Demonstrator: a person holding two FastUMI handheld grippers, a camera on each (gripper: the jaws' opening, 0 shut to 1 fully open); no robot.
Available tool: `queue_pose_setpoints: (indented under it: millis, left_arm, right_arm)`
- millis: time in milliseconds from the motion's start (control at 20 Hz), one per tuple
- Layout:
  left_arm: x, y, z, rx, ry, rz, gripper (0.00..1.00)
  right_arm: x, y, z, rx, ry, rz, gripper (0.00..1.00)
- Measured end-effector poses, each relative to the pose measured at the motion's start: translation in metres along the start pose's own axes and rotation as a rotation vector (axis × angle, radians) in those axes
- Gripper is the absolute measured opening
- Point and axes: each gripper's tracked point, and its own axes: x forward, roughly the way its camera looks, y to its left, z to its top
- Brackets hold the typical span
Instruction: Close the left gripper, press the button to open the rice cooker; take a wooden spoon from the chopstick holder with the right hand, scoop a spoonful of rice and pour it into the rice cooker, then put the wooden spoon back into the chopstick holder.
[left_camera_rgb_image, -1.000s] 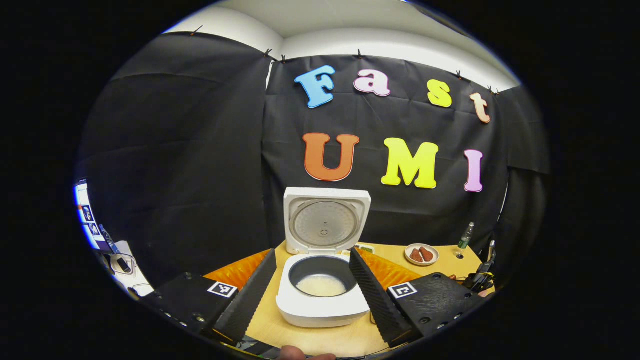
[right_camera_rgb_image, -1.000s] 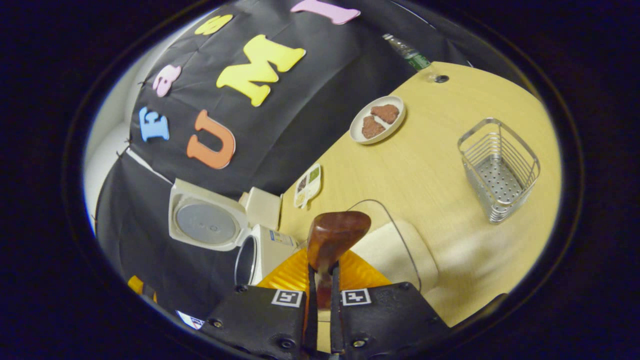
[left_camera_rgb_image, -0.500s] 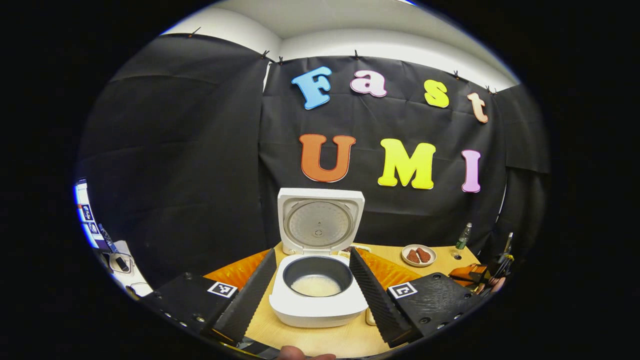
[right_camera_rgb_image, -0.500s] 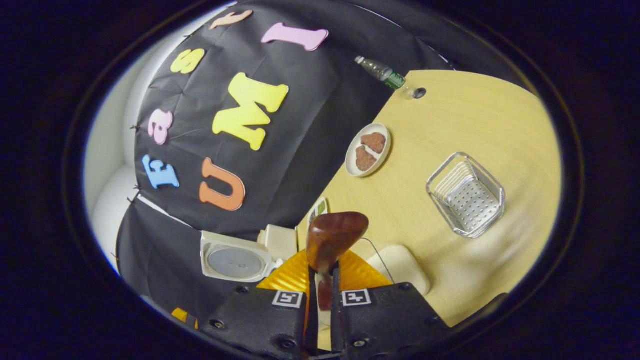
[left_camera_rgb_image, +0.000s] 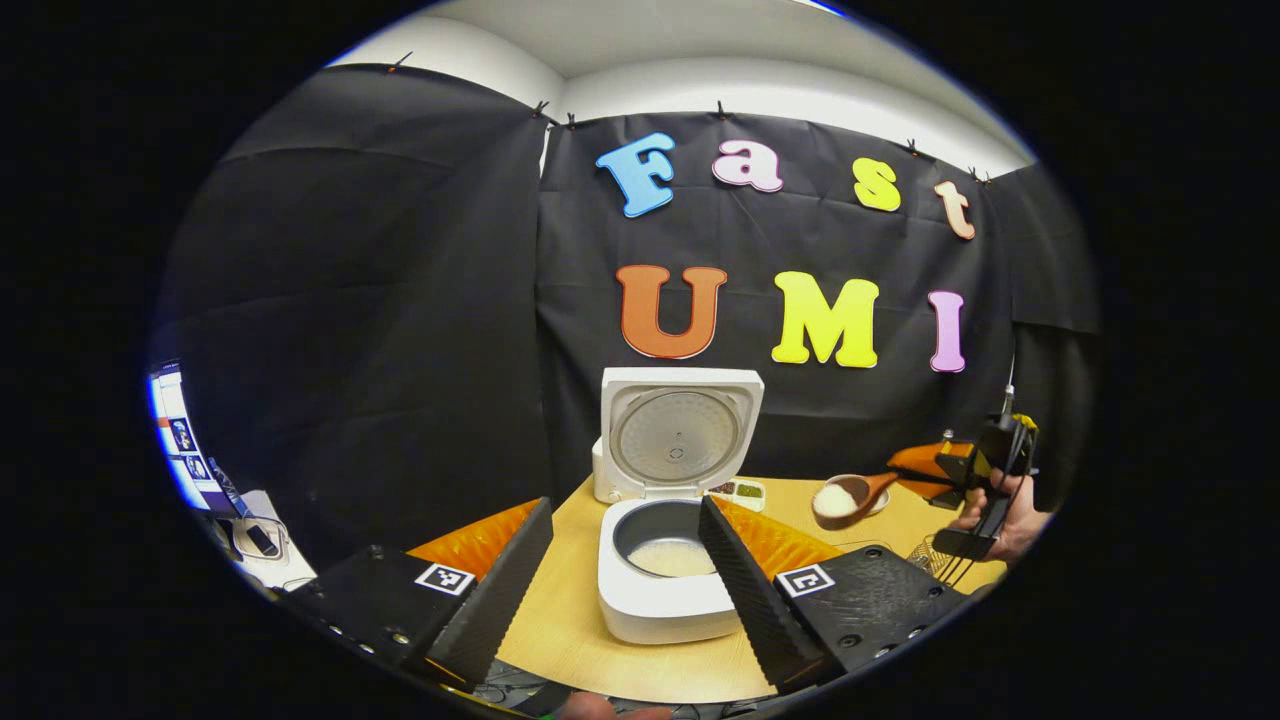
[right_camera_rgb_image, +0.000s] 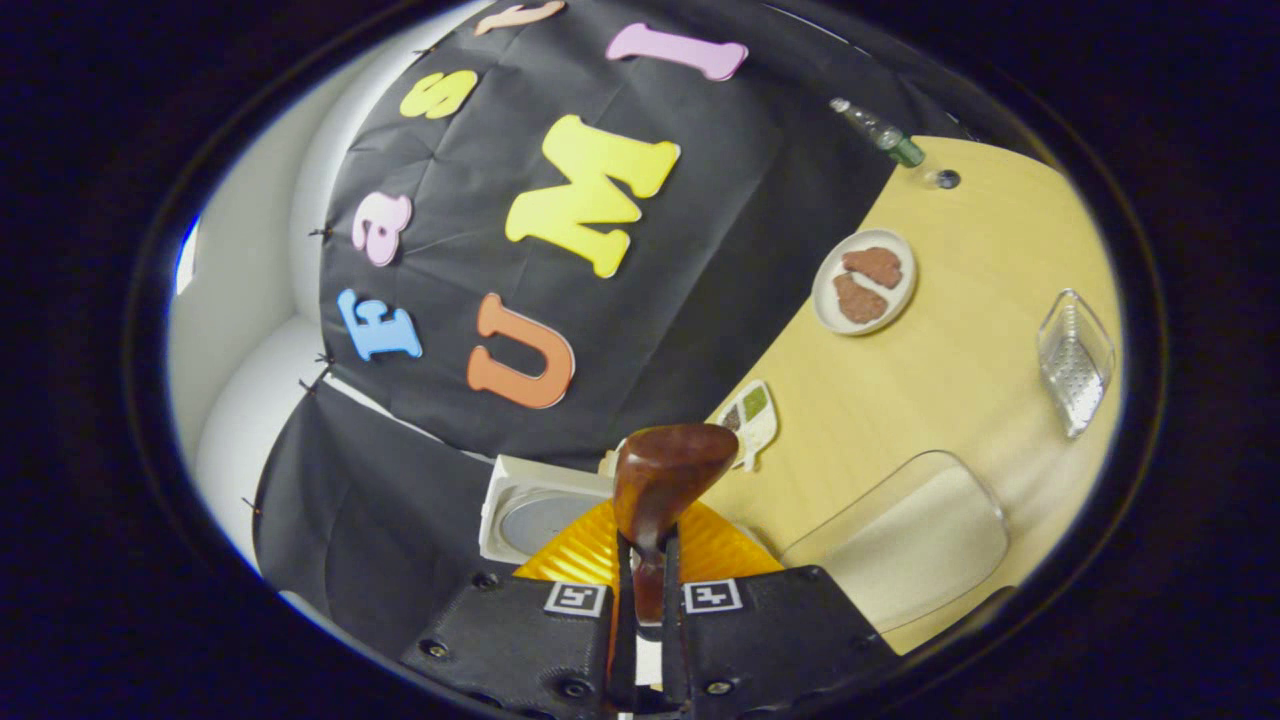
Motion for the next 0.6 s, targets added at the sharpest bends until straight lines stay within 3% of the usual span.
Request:
queue_pose_setpoints:
  millis: [250, 600]
  left_arm:
    - [0.000, 0.032, 0.001, -0.044, 0.000, 0.027, 0.94]
    - [0.001, 0.066, -0.007, -0.047, -0.004, 0.039, 0.94]
  right_arm:
    - [0.075, 0.036, -0.057, -0.110, 0.071, -0.003, 0.15]
    - [0.118, 0.040, -0.102, -0.447, 0.134, -0.093, 0.15]
